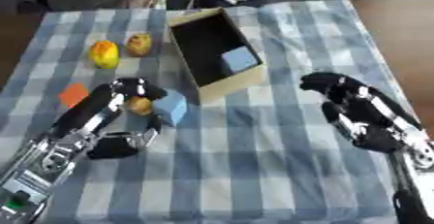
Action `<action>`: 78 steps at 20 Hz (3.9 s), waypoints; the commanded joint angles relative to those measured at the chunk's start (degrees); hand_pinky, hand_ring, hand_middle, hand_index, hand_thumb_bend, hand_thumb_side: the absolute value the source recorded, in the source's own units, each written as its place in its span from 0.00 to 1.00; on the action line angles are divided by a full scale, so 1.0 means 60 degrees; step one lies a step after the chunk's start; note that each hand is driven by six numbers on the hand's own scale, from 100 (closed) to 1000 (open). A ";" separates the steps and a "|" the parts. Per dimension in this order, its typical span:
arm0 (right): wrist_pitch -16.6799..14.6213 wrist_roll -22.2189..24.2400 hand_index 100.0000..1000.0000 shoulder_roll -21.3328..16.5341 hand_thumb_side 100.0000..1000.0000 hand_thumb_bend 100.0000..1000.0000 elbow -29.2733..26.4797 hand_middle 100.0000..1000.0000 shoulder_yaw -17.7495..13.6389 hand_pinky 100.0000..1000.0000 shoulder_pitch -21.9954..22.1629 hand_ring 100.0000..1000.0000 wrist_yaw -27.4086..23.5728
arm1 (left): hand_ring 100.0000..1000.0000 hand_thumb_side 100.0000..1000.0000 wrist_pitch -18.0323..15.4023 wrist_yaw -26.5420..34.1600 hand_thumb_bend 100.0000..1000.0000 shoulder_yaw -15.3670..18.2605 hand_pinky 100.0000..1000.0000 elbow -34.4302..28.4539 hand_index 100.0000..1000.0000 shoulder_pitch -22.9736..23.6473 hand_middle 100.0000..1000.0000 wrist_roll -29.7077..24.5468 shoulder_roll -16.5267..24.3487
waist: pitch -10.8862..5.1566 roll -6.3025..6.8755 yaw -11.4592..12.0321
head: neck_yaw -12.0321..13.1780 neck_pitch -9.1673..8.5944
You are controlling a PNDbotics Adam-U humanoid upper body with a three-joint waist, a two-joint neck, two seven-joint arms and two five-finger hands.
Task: Pick up objects on the table and place them in the box.
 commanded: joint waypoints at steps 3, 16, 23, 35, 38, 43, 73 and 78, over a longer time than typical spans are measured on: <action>-0.0016 0.0025 0.88 -0.0113 0.36 0.00 -0.0120 0.84 0.0018 1.00 -0.0073 0.86 0.0018 | 0.68 0.24 -0.0604 -0.0768 0.18 -0.0118 0.74 -0.0055 0.80 -0.0552 0.67 -0.0760 0.1483 | -0.0160 0.0090 -0.0069 | -0.0011 -0.0023; -0.0012 0.0091 0.88 -0.0006 0.36 0.00 -0.0109 0.84 0.0070 1.00 -0.0078 0.86 -0.0034 | 0.72 0.23 -0.0580 -0.1343 0.33 0.0304 0.76 -0.0761 0.85 -0.1525 0.73 -0.3683 0.2641 | -0.0173 -0.0016 -0.0167 | 0.0025 -0.0023; -0.0010 0.0113 0.88 0.0012 0.36 0.00 -0.0098 0.84 0.0093 1.00 -0.0071 0.86 -0.0050 | 0.75 0.26 -0.0521 -0.1704 0.38 0.0012 0.78 -0.0086 0.87 -0.2243 0.76 -0.4622 0.2067 | -0.0192 -0.0036 -0.0195 | 0.0045 -0.0023; -0.0008 0.0144 0.88 0.0046 0.36 0.00 -0.0088 0.84 0.0119 1.00 -0.0082 0.86 -0.0075 | 0.78 0.29 -0.0870 -0.2959 0.43 -0.0250 0.81 0.2329 0.90 -0.3255 0.81 -0.4285 0.0774 | -0.0175 -0.0071 -0.0314 | 0.0098 -0.0023; -0.0009 0.0150 0.88 0.0050 0.36 0.00 -0.0085 0.84 0.0123 1.00 -0.0085 0.86 -0.0080 | 0.78 0.30 -0.0927 -0.3197 0.42 -0.0257 0.81 0.2746 0.91 -0.3433 0.81 -0.3966 0.0543 | -0.0165 -0.0073 -0.0351 | 0.0114 -0.0023; -0.0009 0.0164 0.88 0.0059 0.36 0.00 -0.0081 0.84 0.0135 1.00 -0.0084 0.86 -0.0085 | 0.78 0.31 -0.0998 -0.3306 0.41 -0.0308 0.81 0.3260 0.91 -0.3671 0.81 -0.3694 0.0226 | -0.0156 -0.0082 -0.0397 | 0.0135 -0.0023; 0.0005 0.0214 0.88 0.0070 0.35 0.00 -0.0059 0.84 0.0160 1.00 -0.0049 0.86 -0.0086 | 0.54 0.08 -0.1374 -0.2600 0.28 -0.0312 0.69 0.3083 0.68 -0.4029 0.50 -0.4206 0.0142 | -0.0167 -0.0067 -0.0507 | 0.0187 -0.0023; 0.0011 0.0204 0.88 0.0056 0.35 0.00 -0.0055 0.84 0.0162 1.00 -0.0050 0.86 -0.0087 | 0.56 0.08 -0.1071 -0.1980 0.30 0.0029 0.70 0.1684 0.69 -0.4119 0.51 -0.4446 0.0840 | -0.0171 -0.0054 -0.0514 | 0.0128 -0.0023</action>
